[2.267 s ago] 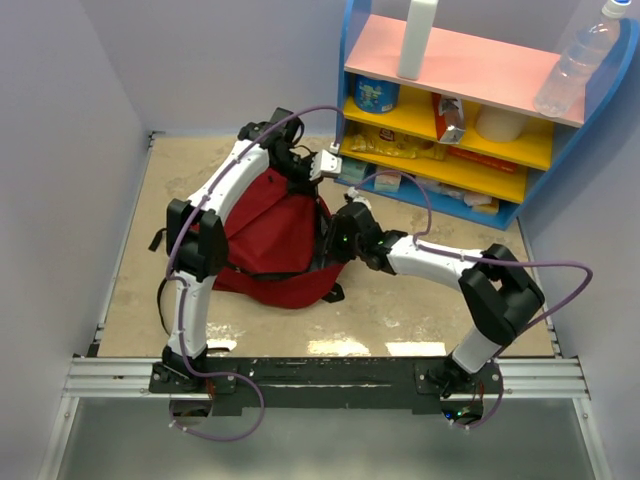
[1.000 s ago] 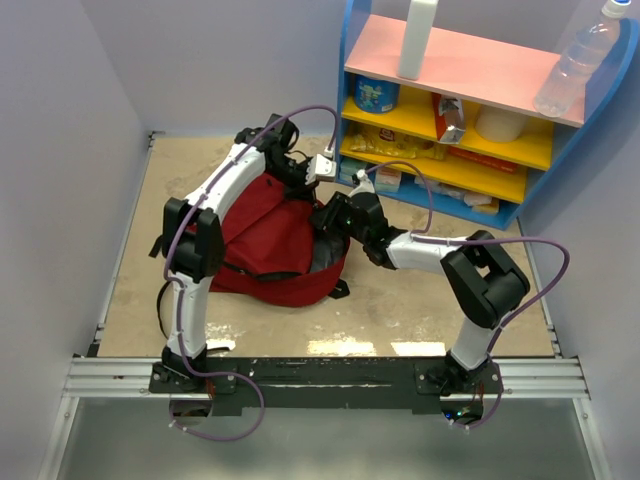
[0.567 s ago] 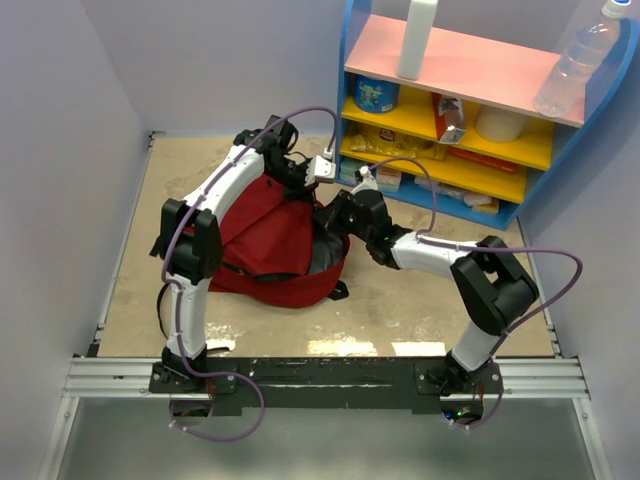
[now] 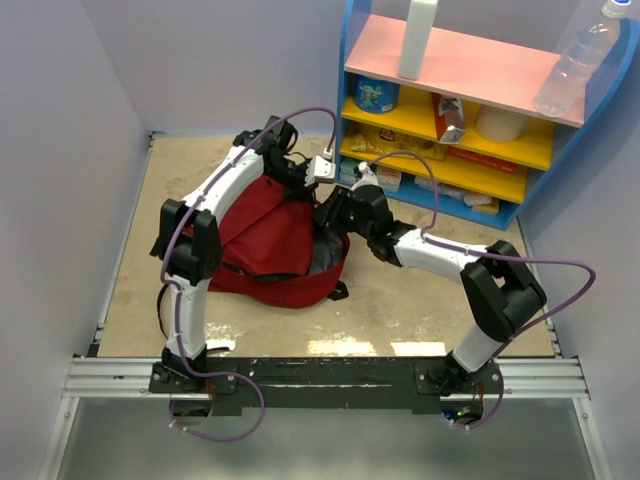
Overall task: Pack the student bag
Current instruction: Zip the student bag at the center of the board.
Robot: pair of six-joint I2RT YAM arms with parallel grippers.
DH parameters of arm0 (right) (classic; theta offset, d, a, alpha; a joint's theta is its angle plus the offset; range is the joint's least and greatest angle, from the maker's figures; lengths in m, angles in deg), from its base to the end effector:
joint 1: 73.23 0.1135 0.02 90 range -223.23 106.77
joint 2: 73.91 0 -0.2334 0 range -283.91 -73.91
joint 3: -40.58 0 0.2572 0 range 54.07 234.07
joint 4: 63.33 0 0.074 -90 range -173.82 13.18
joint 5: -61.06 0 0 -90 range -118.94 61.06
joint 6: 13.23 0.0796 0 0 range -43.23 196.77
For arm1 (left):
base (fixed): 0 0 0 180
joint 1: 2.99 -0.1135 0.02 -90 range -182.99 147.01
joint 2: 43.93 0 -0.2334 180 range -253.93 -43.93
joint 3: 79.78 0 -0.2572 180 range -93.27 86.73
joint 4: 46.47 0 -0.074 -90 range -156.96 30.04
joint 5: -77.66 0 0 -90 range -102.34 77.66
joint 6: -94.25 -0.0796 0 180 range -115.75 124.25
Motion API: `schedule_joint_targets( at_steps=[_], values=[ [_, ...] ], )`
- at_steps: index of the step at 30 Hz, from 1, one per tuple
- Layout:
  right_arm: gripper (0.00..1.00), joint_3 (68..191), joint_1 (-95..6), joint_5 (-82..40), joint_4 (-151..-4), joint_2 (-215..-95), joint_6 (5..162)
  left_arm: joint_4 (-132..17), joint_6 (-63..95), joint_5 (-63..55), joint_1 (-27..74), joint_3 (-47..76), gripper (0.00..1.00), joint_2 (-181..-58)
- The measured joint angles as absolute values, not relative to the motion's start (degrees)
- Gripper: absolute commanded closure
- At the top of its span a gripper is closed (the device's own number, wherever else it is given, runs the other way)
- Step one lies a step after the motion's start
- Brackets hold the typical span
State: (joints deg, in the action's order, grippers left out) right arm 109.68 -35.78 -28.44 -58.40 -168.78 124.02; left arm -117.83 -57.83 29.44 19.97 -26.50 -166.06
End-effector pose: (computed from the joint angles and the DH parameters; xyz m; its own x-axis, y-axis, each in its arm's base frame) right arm 0.3290 0.2529 0.1796 -0.6430 0.4325 -0.6321 -0.2097 0.6944 0.6884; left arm 0.3965 -0.2256 0.2092 0.0747 0.6840 -0.7257 0.9971 -0.0432 0.0618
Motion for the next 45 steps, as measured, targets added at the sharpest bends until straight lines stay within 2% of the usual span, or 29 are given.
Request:
schedule_joint_targets(
  at_steps=[2,8,14,20,29,31,32,34,45],
  values=[
    [0.37,109.81,-35.63,-28.64,-58.53,-168.78,123.87,-117.83,-57.81,29.46,19.97,-26.48,0.92,-166.03],
    [0.35,109.81,-34.89,-29.43,-58.10,-170.53,125.48,-117.50,-57.79,29.48,19.97,-26.04,0.92,-165.88],
    [0.43,109.81,-32.61,-31.81,-57.49,-173.22,127.34,-117.44,-57.79,29.42,19.97,-25.87,0.92,-165.53],
    [0.57,108.19,-31.89,-34.06,-51.89,-174.05,128.85,-117.46,-57.27,29.42,19.97,-25.87,0.92,-165.40],
    [0.65,105.90,-31.93,-36.16,-48.44,-172.76,129.35,-117.48,-57.18,29.42,19.97,-25.87,0.93,-165.40],
    [0.60,105.44,-31.93,-36.71,-47.87,-172.63,129.37,-117.48,-57.18,29.42,19.97,-25.87,0.92,-165.40],
    [0.49,105.03,-31.93,-36.99,-47.72,-172.46,129.48,-117.48,-57.13,29.42,19.97,-25.87,0.92,-165.40],
    [0.42,103.87,-31.93,-37.41,-47.69,-171.76,129.90,-117.48,-56.89,29.44,19.97,-25.85,0.92,-165.40],
    [0.43,99.63,-31.87,-41.08,-46.64,-170.38,133.02,-117.52,-56.81,29.55,19.97,-25.26,0.92,-164.99]
  ],
)
